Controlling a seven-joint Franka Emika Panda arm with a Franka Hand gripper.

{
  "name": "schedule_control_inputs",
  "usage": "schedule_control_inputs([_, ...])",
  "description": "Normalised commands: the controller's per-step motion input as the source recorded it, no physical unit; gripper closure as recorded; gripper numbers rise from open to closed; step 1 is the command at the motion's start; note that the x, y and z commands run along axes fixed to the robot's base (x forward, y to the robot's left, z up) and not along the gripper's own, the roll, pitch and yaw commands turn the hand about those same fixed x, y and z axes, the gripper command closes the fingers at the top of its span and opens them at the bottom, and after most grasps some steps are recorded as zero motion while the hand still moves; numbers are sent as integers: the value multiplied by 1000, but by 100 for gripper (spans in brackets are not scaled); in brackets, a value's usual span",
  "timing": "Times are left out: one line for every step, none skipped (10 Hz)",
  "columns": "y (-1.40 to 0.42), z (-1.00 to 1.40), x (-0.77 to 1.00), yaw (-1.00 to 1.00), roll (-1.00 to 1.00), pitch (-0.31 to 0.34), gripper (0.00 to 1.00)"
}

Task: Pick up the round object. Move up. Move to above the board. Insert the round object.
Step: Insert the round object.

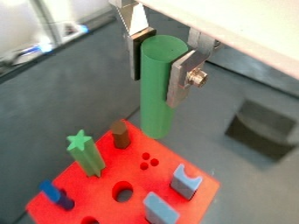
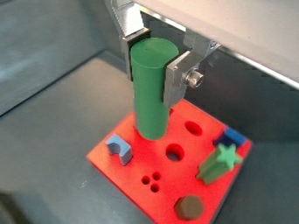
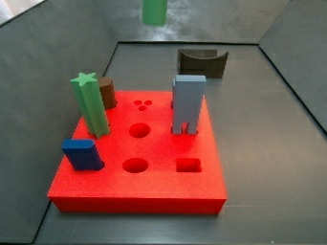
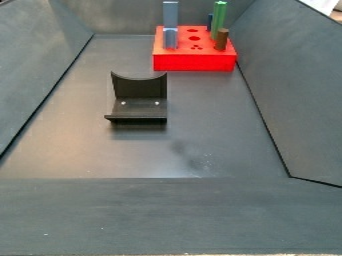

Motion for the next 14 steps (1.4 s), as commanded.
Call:
schedule_control_inputs([0,-557,0,-1000,-19,-50,100])
schedule_control_inputs([-14,-686,0,-1000,0,-117,100])
schedule_control_inputs([-66,-897,0,-954,6,-99,100])
schedule_control_inputs([-103,-826,-17,-957,0,-174,100])
schedule_control_inputs([-103,-797,-57,-969,0,-176,100])
schedule_control_inputs([-123,-791,-74,-954,0,-171,100])
schedule_control_inputs([-306,-663,-166,-694,-21,-60,100])
schedule_control_inputs([-154,-326,-151,-137,-70,-227,100])
schedule_control_inputs([-297,-434,-111,-89,0,-234,100])
schedule_control_inputs([-386,-420,-97,0,26,-224,100])
schedule_control_inputs([-477,-434,0,191,137,-280,100])
schedule_control_inputs([-446,-471,0,94,164,-273,100])
schedule_control_inputs([-271,-426,0,0,199,-139,100])
schedule_control_inputs([0,-394,103,-34,236,0,100])
